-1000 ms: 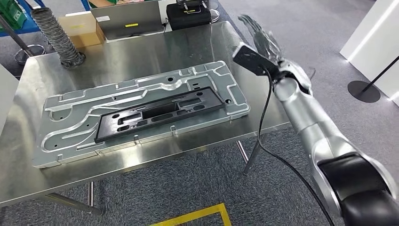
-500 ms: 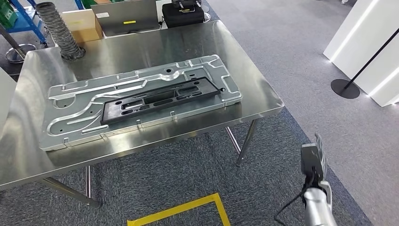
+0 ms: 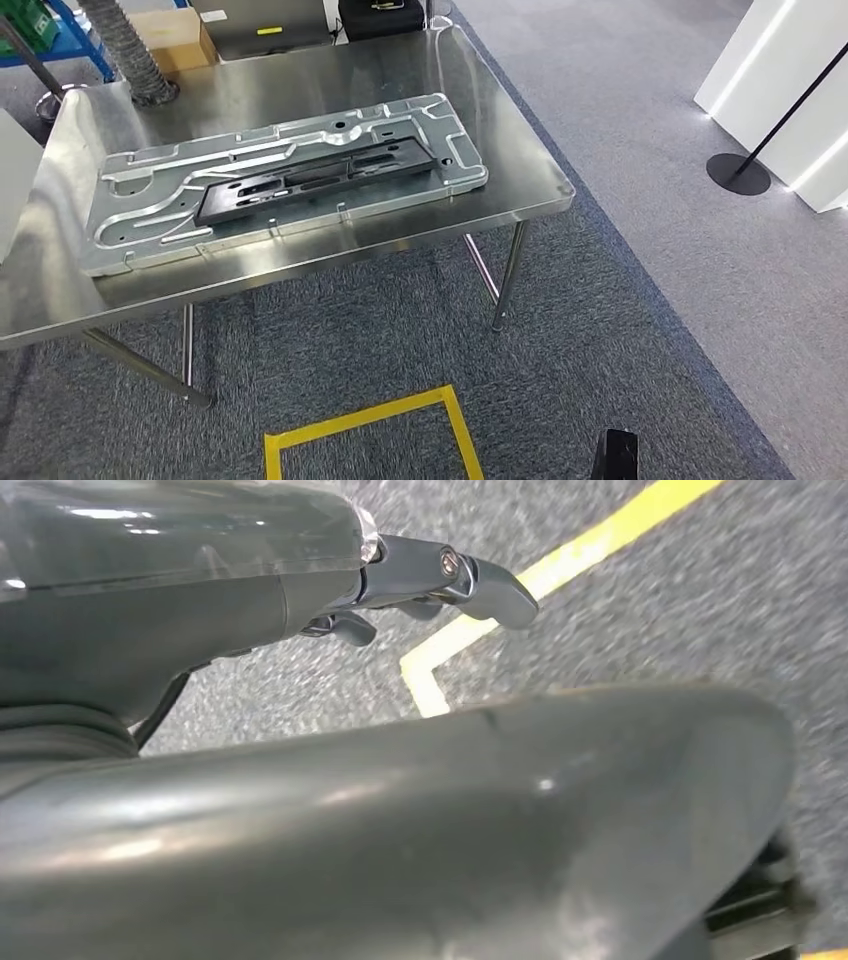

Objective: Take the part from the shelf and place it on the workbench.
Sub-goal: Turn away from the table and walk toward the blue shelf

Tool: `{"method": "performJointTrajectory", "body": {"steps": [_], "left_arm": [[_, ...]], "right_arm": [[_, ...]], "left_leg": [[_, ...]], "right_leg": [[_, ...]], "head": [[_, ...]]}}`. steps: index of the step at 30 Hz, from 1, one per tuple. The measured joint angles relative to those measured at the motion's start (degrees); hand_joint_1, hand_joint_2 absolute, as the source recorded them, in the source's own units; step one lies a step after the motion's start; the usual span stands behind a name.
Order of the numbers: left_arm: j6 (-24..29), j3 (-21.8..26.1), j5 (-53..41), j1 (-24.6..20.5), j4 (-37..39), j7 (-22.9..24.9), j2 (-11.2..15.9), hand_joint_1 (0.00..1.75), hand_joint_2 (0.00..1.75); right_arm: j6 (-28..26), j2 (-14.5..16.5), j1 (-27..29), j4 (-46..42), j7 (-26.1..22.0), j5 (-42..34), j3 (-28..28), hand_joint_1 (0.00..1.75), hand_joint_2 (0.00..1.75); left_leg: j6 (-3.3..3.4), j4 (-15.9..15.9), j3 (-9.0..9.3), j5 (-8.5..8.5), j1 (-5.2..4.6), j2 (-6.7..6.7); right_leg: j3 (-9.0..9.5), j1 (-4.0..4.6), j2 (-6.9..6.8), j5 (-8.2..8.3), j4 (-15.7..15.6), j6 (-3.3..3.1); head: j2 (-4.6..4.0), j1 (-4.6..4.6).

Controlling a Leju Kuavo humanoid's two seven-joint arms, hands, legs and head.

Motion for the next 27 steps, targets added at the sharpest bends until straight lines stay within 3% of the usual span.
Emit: {"method": "performJointTrajectory", "body": {"steps": [1,2,3,4,5,7,9,11,12,13,15,16,17,18,19,20,22,23,25,27], "left_arm": [[0.0,0.0,-0.3,-0.1,0.0,0.0,0.0,0.0,0.0],[0.0,-0.1,-0.6,-0.1,0.0,0.0,0.0,0.0,0.0],[0.0,-0.2,-0.9,-0.2,0.0,0.0,0.0,0.0,0.0],[0.0,-0.3,-1.1,-0.4,0.0,0.0,0.0,0.0,0.0],[0.0,-0.4,-1.4,-0.7,0.0,0.1,0.0,0.0,0.0],[0.1,-0.7,-1.9,-1.4,0.0,0.3,-0.1,0.0,0.0],[0.1,-1.2,-2.2,-1.9,0.0,0.7,-0.2,0.0,0.0],[0.2,-1.6,-2.3,-2.2,0.0,0.9,-0.3,0.0,0.0],[0.3,-1.7,-2.4,-2.3,0.0,1.0,-0.3,0.0,0.0],[0.3,-1.7,-2.4,-2.5,0.0,1.0,-0.4,0.0,0.0],[0.5,-2.0,-2.6,-2.9,0.0,1.3,-0.6,0.0,0.0],[0.5,-2.2,-2.7,-3.0,0.0,1.4,-0.7,0.0,0.0],[0.5,-2.4,-2.8,-3.1,0.0,1.6,-0.7,0.0,0.0],[0.3,-2.6,-2.9,-3.1,0.0,1.8,-0.8,0.0,0.0],[0.1,-2.8,-2.9,-3.2,0.0,1.9,-0.9,0.0,0.0],[-0.2,-2.9,-3.0,-3.3,0.0,2.0,-0.9,0.0,0.0],[-0.7,-3.1,-3.0,-3.4,0.0,2.3,-0.9,0.0,0.0],[-0.8,-3.1,-3.0,-3.5,0.0,2.4,-0.9,0.0,0.0],[-0.8,-3.1,-2.9,-3.4,0.0,2.6,-0.9,0.0,0.0],[-0.7,-3.1,-2.8,-3.2,0.0,2.7,-0.9,0.0,0.0]], "right_arm": [[1.1,-0.4,0.3,1.9,1.8,-0.5,-0.6,0.0,0.0],[2.2,-1.0,0.6,3.9,3.8,-1.3,-1.2,0.0,0.0],[3.3,-1.7,0.9,5.9,6.1,-2.3,-1.7,0.0,0.0],[4.2,-2.3,1.2,8.0,8.5,-3.6,-2.3,0.0,0.0],[5.0,-2.9,1.4,10.0,11.1,-5.1,-2.9,0.0,0.0],[6.1,-3.8,1.5,13.7,16.6,-8.2,-4.3,0.0,0.0],[7.3,-4.4,1.5,16.9,20.7,-9.2,-5.4,0.0,0.0],[8.9,-4.6,1.4,19.4,21.9,-7.3,-5.5,0.0,0.0],[9.8,-4.6,1.3,20.4,21.5,-5.8,-5.1,0.0,0.0],[10.5,-4.5,1.1,21.2,21.0,-4.2,-4.5,0.0,0.0],[11.2,-4.3,0.4,22.4,20.3,-1.1,-2.9,0.0,0.0],[11.3,-4.2,0.0,23.0,20.3,0.2,-2.0,0.0,0.0],[11.3,-4.2,-0.5,23.4,20.5,1.4,-1.1,0.0,0.0],[11.1,-4.2,-0.9,23.7,20.8,2.2,-0.2,0.0,0.0],[10.9,-4.2,-1.3,23.9,21.2,2.7,0.5,0.0,0.0],[10.5,-4.2,-1.5,24.1,21.7,3.1,1.1,0.0,0.0],[9.9,-4.2,-1.9,24.4,22.7,3.9,2.0,0.0,0.0],[9.6,-4.2,-2.0,24.5,23.2,4.2,2.5,0.0,0.0],[9.2,-4.2,-2.0,24.8,24.2,4.7,3.1,0.0,0.0],[8.8,-4.4,-1.7,25.2,25.1,4.7,3.4,0.0,0.0]], "left_leg": [[0.09,2.7,-0.01,-0.66,-0.11,-0.12],[0.23,3.8,0.79,0.06,-0.25,-0.21],[0.44,2.9,2.49,1.71,-0.43,-0.26],[0.73,0.3,5.07,3.43,-0.64,-0.28],[1.12,-3.9,8.28,4.09,-0.92,-0.18],[1.81,-12.3,13.62,3.16,-1.55,0.03],[2.47,-15.5,14.96,2.49,-2.09,-0.01],[3.4,-15.7,13.91,3.93,-2.18,-0.15],[3.86,-15.9,13.15,4.83,-2.15,-0.18],[4.23,-16.0,12.23,5.79,-2.11,-0.23],[4.58,-15.9,10.22,7.44,-2.25,-0.35],[4.59,-15.8,9.23,8.23,-2.32,-0.39],[4.52,-15.7,8.21,8.97,-2.39,-0.41],[4.4,-15.4,7.17,9.66,-2.43,-0.43],[4.25,-15.2,6.12,10.28,-2.44,-0.48],[4.05,-14.8,5.11,10.86,-2.45,-0.58],[3.49,-14.0,3.57,11.79,-2.6,-0.83],[3.14,-13.8,3.16,12.26,-2.64,-0.9],[2.35,-13.9,2.77,13.35,-2.59,-0.93],[1.73,-13.4,2.05,12.77,-2.41,-0.98]], "right_leg": [[-0.93,0.24,-0.3,0.63,0.1,-0.08],[-1.82,0.43,-0.64,1.19,0.3,-0.1],[-2.66,0.55,-1.0,1.69,0.5,-0.06],[-3.45,0.62,-1.34,2.17,0.7,0.04],[-4.13,0.66,-1.63,2.65,1.0,0.2],[-4.91,0.66,-2.1,3.67,1.4,0.76],[-4.9,0.41,-2.51,4.88,1.0,1.54],[-5.17,0.04,-2.38,4.93,0.9,2.31],[-5.69,-0.06,-2.02,3.28,1.8,2.57],[-6.46,-0.14,-1.59,0.42,4.0,2.76],[-8.07,-0.18,-1.0,-5.97,11.2,2.98],[-8.52,-0.2,-0.91,-7.58,14.9,3.09],[-8.37,-0.24,-0.87,-7.65,17.4,3.16],[-7.4,-0.28,-0.86,-6.51,18.1,3.16],[-5.36,-0.33,-0.84,-4.82,16.8,3.09],[-2.25,-0.38,-0.75,-3.53,13.4,2.94],[4.64,-0.24,-0.46,-4.06,4.1,2.5],[6.76,-0.1,-0.35,-4.96,0.8,2.24],[7.47,0.2,-0.4,-5.51,-1.5,1.5],[6.3,0.16,-0.79,-4.24,-1.5,0.42]], "head": [[0.0,0.0],[0.0,0.0],[0.0,0.0],[0.0,0.0],[0.0,0.0],[0.0,0.01],[0.0,0.02],[0.0,0.01],[0.0,0.02],[0.0,0.02],[0.0,0.02],[0.0,0.02],[0.0,0.02],[0.0,0.02],[0.0,0.02],[0.0,0.01],[0.0,0.01],[0.0,0.0],[0.0,0.0],[0.0,0.0]]}}
